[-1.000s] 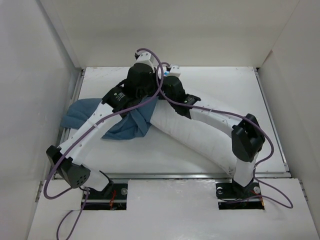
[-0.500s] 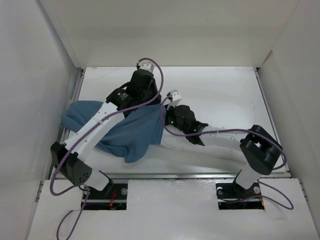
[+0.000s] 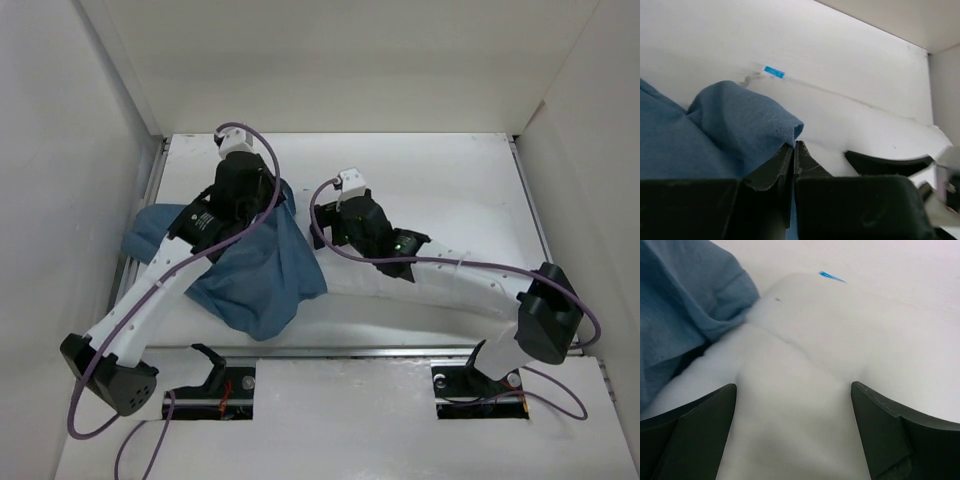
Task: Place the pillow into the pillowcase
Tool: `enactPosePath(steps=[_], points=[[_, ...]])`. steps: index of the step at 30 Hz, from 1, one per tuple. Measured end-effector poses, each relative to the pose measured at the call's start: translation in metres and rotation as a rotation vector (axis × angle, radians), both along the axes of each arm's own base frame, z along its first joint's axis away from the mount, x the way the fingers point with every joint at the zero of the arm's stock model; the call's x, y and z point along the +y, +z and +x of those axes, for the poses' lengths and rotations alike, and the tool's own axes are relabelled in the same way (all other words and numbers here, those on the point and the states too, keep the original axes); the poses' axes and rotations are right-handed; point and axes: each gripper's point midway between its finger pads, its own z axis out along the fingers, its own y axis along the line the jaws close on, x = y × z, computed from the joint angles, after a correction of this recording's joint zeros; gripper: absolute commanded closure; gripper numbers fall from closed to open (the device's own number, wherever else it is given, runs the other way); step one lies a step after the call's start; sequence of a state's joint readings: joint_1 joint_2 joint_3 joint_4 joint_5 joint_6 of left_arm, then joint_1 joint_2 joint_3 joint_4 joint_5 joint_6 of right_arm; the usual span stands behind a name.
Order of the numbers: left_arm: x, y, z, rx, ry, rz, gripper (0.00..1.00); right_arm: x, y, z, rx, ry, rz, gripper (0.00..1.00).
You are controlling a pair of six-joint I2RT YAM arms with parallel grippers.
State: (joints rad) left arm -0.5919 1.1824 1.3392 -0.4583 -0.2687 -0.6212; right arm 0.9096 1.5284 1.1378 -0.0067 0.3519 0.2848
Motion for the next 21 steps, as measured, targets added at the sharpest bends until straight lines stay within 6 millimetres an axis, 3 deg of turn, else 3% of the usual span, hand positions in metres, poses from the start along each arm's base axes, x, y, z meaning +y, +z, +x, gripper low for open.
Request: enactPosePath(steps=[8, 13, 16, 19, 21], points=[[0.004, -0.038, 0.024, 0.072, 0.051, 0.109, 1.00, -0.068, -0.006, -0.001, 0.034, -0.312, -0.103, 0.00], [0.000, -0.044, 0.031, 0.080, 0.041, 0.129, 1.00, -0.088, 0.005, 0.004, 0.018, -0.357, -0.111, 0.00], [-0.002, -0.044, 0.032, 0.080, 0.034, 0.131, 1.00, -0.102, 0.013, 0.024, 0.033, -0.325, -0.086, 0.00], [-0.002, -0.045, 0.032, 0.080, 0.025, 0.134, 1.00, -0.114, 0.029, 0.058, 0.040, -0.257, -0.050, 0.00], [-0.004, -0.042, 0.032, 0.076, 0.015, 0.134, 1.00, -0.113, 0.046, 0.085, 0.006, -0.200, -0.048, 0.00]])
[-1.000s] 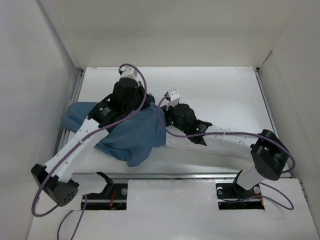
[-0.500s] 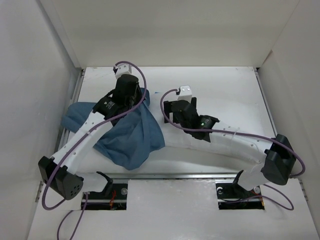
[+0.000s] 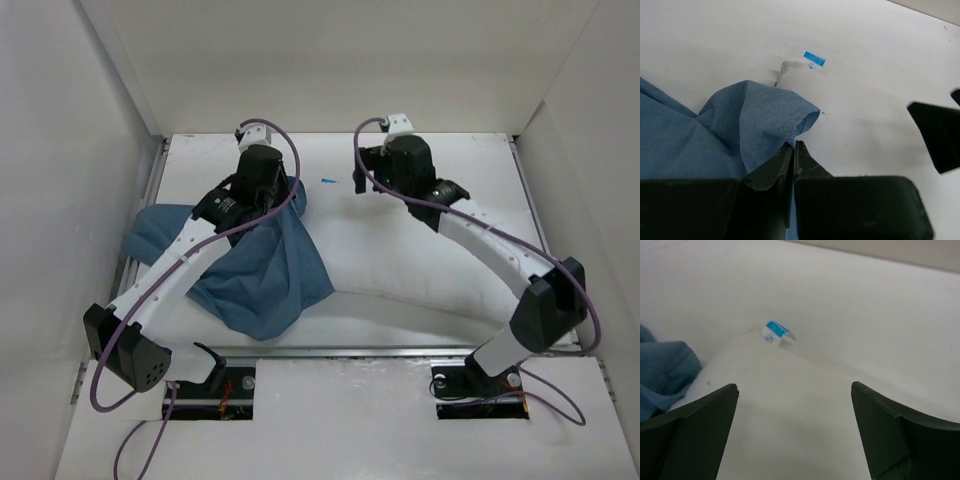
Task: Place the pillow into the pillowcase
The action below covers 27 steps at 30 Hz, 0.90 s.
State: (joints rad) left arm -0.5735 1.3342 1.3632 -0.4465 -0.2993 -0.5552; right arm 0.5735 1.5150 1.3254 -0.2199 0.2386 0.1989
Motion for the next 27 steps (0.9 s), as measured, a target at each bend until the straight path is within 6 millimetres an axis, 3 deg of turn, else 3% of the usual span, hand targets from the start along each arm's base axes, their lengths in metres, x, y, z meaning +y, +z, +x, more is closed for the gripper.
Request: enactPosePath(steps=[4, 6, 9, 13, 14, 15, 18, 21, 27], points=[[-0.002, 0.009, 0.002, -0.018, -0.012, -0.006, 1.00, 0.052, 0.008, 0.034, -0.038, 0.233, -0.035, 0.00], [-0.003, 0.014, 0.003, -0.027, -0.015, -0.007, 1.00, 0.080, -0.005, 0.040, -0.023, 0.359, -0.046, 0.00], [-0.004, 0.016, 0.006, -0.027, -0.013, -0.004, 1.00, 0.114, -0.047, 0.041, 0.057, 0.528, -0.061, 0.04], [-0.005, 0.014, 0.012, -0.021, 0.001, 0.014, 1.00, 0.125, -0.121, 0.020, 0.218, 0.655, -0.089, 0.61], [-0.004, 0.012, 0.013, -0.015, 0.004, 0.020, 1.00, 0.125, -0.132, 0.015, 0.243, 0.673, -0.088, 0.90], [-0.004, 0.010, 0.014, -0.011, 0.008, 0.026, 1.00, 0.125, -0.138, 0.011, 0.254, 0.683, -0.084, 1.00], [-0.001, 0.006, 0.017, 0.000, 0.018, 0.039, 1.00, 0.125, -0.131, 0.009, 0.241, 0.680, -0.054, 1.00], [0.002, 0.003, 0.019, 0.010, 0.028, 0.048, 1.00, 0.114, -0.110, 0.002, 0.193, 0.647, -0.015, 1.00], [0.001, 0.004, 0.033, 0.021, 0.051, 0.055, 1.00, 0.077, -0.027, -0.041, 0.014, 0.603, 0.057, 1.00]])
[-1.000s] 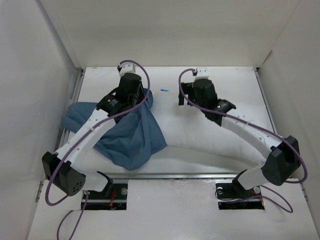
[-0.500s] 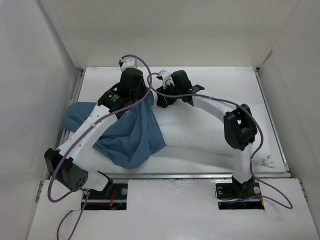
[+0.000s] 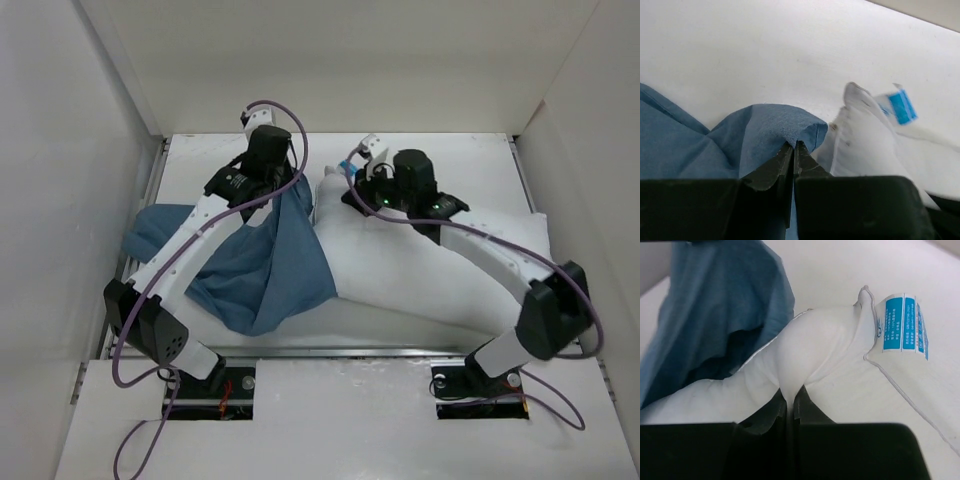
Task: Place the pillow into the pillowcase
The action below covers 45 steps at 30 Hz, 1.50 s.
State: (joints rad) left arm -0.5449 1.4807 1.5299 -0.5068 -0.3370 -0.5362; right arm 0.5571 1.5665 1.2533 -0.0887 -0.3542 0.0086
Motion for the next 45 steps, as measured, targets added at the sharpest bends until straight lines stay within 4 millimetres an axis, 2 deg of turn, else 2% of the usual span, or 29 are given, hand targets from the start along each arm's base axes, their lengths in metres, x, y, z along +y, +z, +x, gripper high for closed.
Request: enactPosePath(steps=[3, 5, 7, 10, 13, 18, 21, 23, 26, 29, 32, 35, 41, 43, 45], points=[[-0.002, 0.003, 0.008, -0.004, 0.009, -0.003, 1.00, -0.013, 0.035, -0.024, -0.080, -0.008, 0.078, 1.00], [-0.004, 0.007, 0.010, -0.009, 0.006, -0.009, 1.00, -0.012, 0.042, -0.040, -0.110, 0.009, 0.116, 1.00], [-0.007, 0.014, 0.011, -0.019, -0.003, -0.022, 1.00, -0.003, 0.034, -0.059, -0.110, 0.050, 0.126, 1.00], [-0.012, 0.023, 0.010, -0.027, -0.027, -0.044, 1.00, 0.020, 0.007, -0.089, -0.079, 0.141, 0.114, 1.00], [-0.020, 0.018, 0.004, 0.004, -0.070, -0.056, 1.00, 0.040, -0.006, -0.107, -0.068, 0.232, 0.122, 1.00], [-0.030, 0.010, -0.003, 0.034, -0.104, -0.042, 1.00, 0.067, -0.020, -0.113, -0.065, 0.313, 0.137, 1.00], [-0.031, 0.001, -0.006, 0.060, -0.104, -0.021, 1.00, 0.075, -0.022, -0.119, -0.064, 0.343, 0.145, 1.00], [-0.028, -0.003, -0.004, 0.066, -0.086, -0.003, 1.00, 0.075, -0.016, -0.124, -0.086, 0.347, 0.160, 1.00], [-0.023, -0.005, -0.001, 0.078, -0.058, 0.027, 1.00, 0.067, 0.004, -0.139, -0.133, 0.363, 0.202, 1.00], [-0.028, 0.001, 0.004, 0.068, -0.058, 0.025, 1.00, 0.058, 0.030, -0.149, -0.196, 0.372, 0.256, 1.00], [-0.034, 0.005, 0.003, 0.057, -0.070, 0.020, 1.00, 0.056, 0.040, -0.153, -0.222, 0.378, 0.282, 1.00], [-0.042, 0.008, 0.000, 0.043, -0.087, 0.023, 1.00, 0.063, 0.029, -0.149, -0.203, 0.387, 0.277, 1.00], [-0.069, 0.008, -0.017, 0.038, -0.188, 0.047, 1.00, 0.098, -0.026, -0.133, -0.083, 0.438, 0.219, 1.00], [-0.078, 0.008, -0.023, 0.035, -0.223, 0.059, 1.00, 0.106, -0.035, -0.127, -0.075, 0.447, 0.220, 1.00], [-0.082, 0.010, -0.025, 0.031, -0.245, 0.061, 1.00, 0.110, -0.035, -0.121, -0.091, 0.431, 0.231, 1.00]])
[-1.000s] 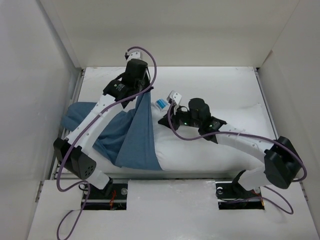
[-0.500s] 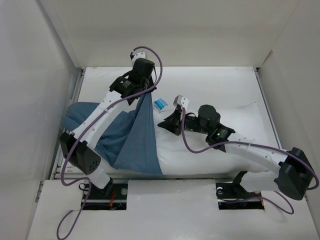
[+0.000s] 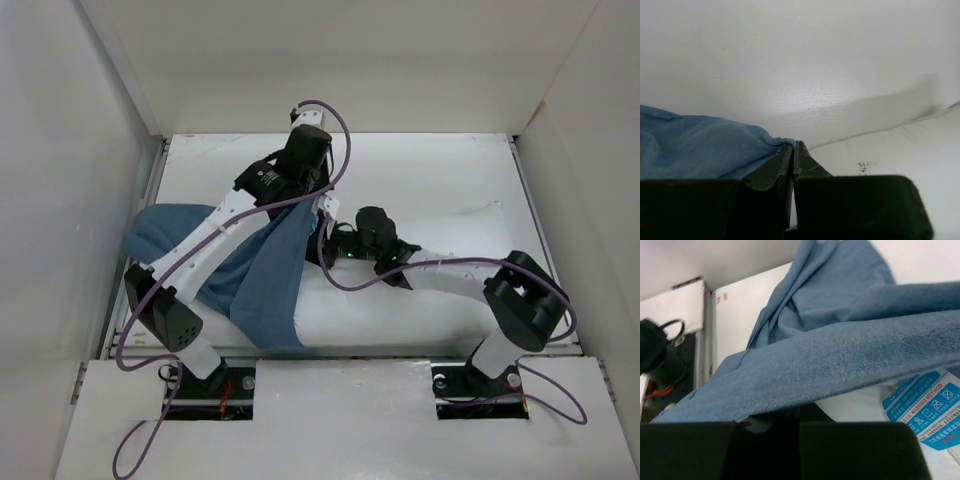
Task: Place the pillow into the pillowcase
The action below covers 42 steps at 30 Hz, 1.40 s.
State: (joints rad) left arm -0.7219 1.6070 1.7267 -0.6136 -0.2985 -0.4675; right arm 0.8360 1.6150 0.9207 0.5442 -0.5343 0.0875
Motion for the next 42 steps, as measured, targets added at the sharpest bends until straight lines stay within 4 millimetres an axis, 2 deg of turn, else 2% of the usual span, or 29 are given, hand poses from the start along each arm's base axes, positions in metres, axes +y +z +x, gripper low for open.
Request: enactPosePath(steps=[4, 6, 11, 14, 15, 18, 22, 25, 27, 28, 29, 30, 31, 32, 33, 37, 42], points=[[-0.012, 0.012, -0.001, -0.044, -0.031, -0.042, 1.00, -0.003, 0.015, 0.017, -0.020, -0.117, 0.114, 1.00], [-0.017, 0.013, -0.012, -0.045, -0.067, -0.065, 1.00, -0.017, 0.025, 0.033, 0.023, -0.214, 0.217, 1.00], [-0.028, 0.027, -0.041, -0.063, -0.164, -0.141, 1.00, -0.073, 0.045, 0.115, 0.168, -0.420, 0.458, 1.00], [-0.033, 0.034, -0.043, -0.079, -0.191, -0.172, 1.00, -0.088, 0.051, 0.156, 0.228, -0.456, 0.545, 1.00], [-0.036, 0.035, -0.044, -0.082, -0.203, -0.179, 1.00, -0.089, 0.052, 0.164, 0.243, -0.455, 0.560, 1.00], [-0.047, 0.033, -0.049, -0.080, -0.256, -0.190, 1.00, -0.082, 0.059, 0.175, 0.272, -0.424, 0.584, 1.00], [-0.067, 0.029, -0.045, -0.083, -0.311, -0.193, 1.00, -0.075, 0.066, 0.173, 0.269, -0.389, 0.582, 1.00], [-0.087, 0.024, -0.022, -0.085, -0.300, -0.163, 1.00, -0.075, 0.060, 0.174, 0.264, -0.399, 0.565, 1.00], [-0.098, 0.024, -0.003, -0.083, -0.278, -0.144, 1.00, -0.079, 0.050, 0.170, 0.288, -0.427, 0.558, 0.88], [-0.100, 0.026, 0.004, -0.086, -0.269, -0.138, 0.86, -0.082, 0.044, 0.167, 0.297, -0.435, 0.550, 0.77], [-0.099, 0.026, 0.007, -0.085, -0.263, -0.134, 0.63, -0.085, 0.037, 0.165, 0.307, -0.446, 0.540, 0.59], [-0.097, 0.029, 0.013, -0.095, -0.257, -0.127, 0.34, -0.088, 0.032, 0.163, 0.317, -0.455, 0.529, 0.54], [-0.093, 0.029, 0.016, -0.097, -0.240, -0.127, 0.22, -0.089, 0.029, 0.161, 0.317, -0.459, 0.519, 0.46], [-0.087, 0.032, 0.019, -0.103, -0.221, -0.127, 0.00, -0.090, 0.027, 0.159, 0.320, -0.462, 0.511, 0.39], [-0.082, 0.035, 0.021, -0.113, -0.206, -0.122, 0.00, -0.092, 0.029, 0.156, 0.318, -0.464, 0.507, 0.22], [-0.045, 0.053, 0.024, -0.160, -0.100, -0.109, 0.00, -0.106, 0.045, 0.143, 0.304, -0.483, 0.478, 0.18], [0.010, 0.095, 0.029, -0.248, 0.025, -0.129, 0.00, -0.138, 0.072, 0.136, 0.275, -0.600, 0.402, 0.17]])
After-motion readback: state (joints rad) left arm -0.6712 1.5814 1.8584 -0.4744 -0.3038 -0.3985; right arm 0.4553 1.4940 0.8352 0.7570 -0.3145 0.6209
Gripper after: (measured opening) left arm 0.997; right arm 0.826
